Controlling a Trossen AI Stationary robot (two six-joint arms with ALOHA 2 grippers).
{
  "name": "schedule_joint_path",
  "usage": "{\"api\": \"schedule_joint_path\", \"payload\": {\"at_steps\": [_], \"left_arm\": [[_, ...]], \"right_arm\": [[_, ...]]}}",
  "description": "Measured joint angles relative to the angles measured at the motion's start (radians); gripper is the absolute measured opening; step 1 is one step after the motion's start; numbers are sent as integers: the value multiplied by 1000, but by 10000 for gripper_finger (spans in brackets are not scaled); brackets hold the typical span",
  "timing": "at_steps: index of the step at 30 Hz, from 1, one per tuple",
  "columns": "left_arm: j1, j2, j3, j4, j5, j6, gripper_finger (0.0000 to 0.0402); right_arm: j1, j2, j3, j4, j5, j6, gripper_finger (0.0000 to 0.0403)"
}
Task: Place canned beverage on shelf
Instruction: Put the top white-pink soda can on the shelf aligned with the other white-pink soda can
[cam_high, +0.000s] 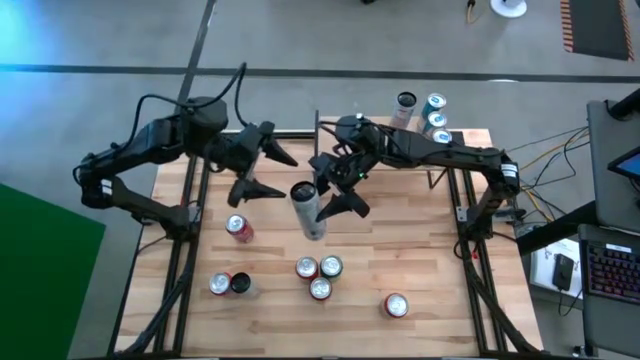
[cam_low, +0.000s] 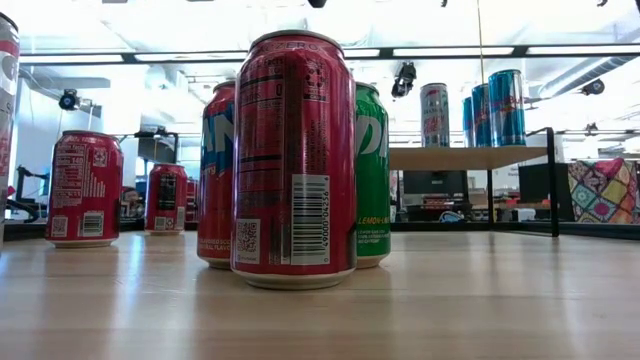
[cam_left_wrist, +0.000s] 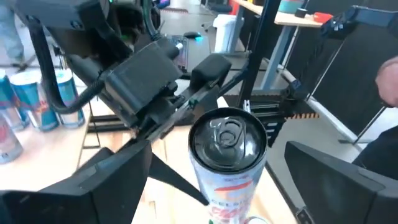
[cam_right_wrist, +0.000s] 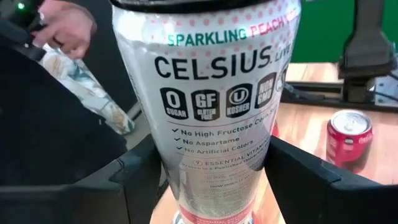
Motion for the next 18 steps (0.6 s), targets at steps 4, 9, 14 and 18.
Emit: {"api": "schedule_joint_path", "payload": {"at_steps": [4,9,14,18], "left_arm": [[0,42,0,11,23,9,354],[0,112,0,24,106,9,354],[0,163,7,47,207,9,354],[0,182,37,52,237,30,351]], "right_arm": [[0,-17,-28,20,-3,1,245],[0,-17,-32,30,1,10,246],[0,-21,-28,32,-3,10,246],[0,-21,-28,26,-2,10,246]]}}
